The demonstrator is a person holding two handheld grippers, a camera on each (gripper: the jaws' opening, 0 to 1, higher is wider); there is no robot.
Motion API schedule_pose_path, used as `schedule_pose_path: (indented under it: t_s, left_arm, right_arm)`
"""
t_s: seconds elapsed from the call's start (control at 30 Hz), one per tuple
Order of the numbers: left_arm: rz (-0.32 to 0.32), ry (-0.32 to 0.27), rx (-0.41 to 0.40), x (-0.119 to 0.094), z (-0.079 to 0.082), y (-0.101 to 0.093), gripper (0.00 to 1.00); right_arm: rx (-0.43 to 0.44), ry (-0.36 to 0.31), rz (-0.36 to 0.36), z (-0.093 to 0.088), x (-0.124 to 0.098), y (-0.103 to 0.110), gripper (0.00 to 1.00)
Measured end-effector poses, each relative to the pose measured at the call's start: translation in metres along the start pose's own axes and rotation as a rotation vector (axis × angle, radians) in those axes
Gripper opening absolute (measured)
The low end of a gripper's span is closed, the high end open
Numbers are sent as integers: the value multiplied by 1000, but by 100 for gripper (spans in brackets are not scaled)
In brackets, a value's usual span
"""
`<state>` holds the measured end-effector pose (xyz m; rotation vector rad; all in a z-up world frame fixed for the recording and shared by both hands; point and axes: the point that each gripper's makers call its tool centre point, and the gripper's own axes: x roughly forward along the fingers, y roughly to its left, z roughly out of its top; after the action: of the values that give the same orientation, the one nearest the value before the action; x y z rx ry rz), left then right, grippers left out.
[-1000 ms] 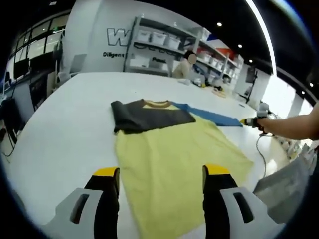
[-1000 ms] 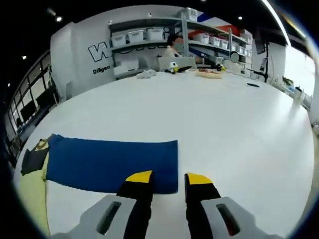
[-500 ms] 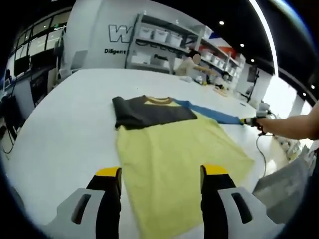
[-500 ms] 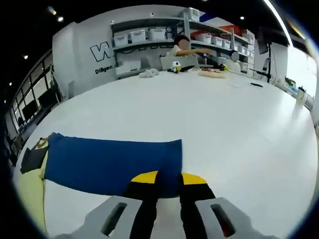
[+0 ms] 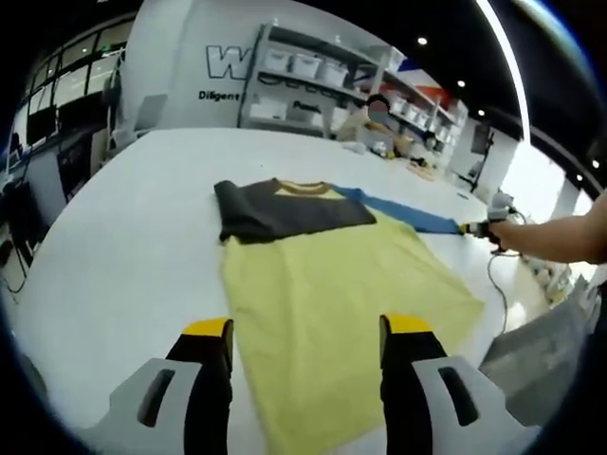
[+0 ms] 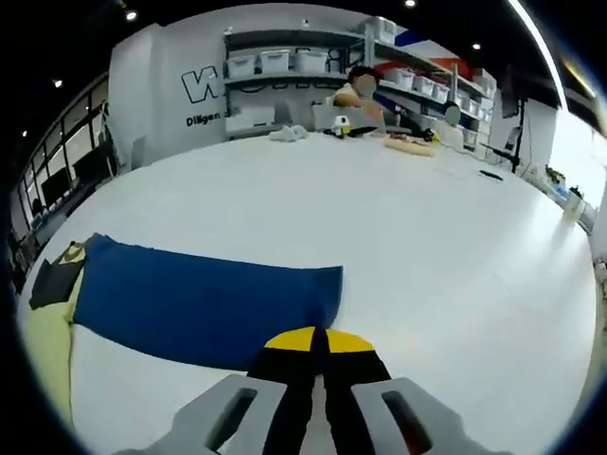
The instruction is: Fold the garment on the visible template until the final outline fits inside the template.
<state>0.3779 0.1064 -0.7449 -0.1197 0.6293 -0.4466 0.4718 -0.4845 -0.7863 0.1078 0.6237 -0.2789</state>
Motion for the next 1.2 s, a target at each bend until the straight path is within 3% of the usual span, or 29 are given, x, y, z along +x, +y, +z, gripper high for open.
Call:
schedule_pose_path:
  t_s: [0.3, 0.57, 0.83, 1.0, 1.2]
  left_arm:
    - [-13, 1, 8, 2, 1, -4, 57]
    - [-16, -24, 13, -2, 8, -4, 57]
    - [-24, -40, 18, -6, 12, -7, 57]
    - [-31, -53, 21, -7, 16, -10, 57]
    - [-34, -67, 31, -10, 21, -11, 57]
  right_arm:
    - [-12, -54, 10, 26, -10, 0, 0]
    - [-55, -111, 41, 55, -25, 22, 0]
    - [-105, -177, 110, 90, -39, 60, 0]
    - [-144, -188, 145, 101, -42, 83, 0]
    - [-209, -205, 205, 113, -47, 124, 0]
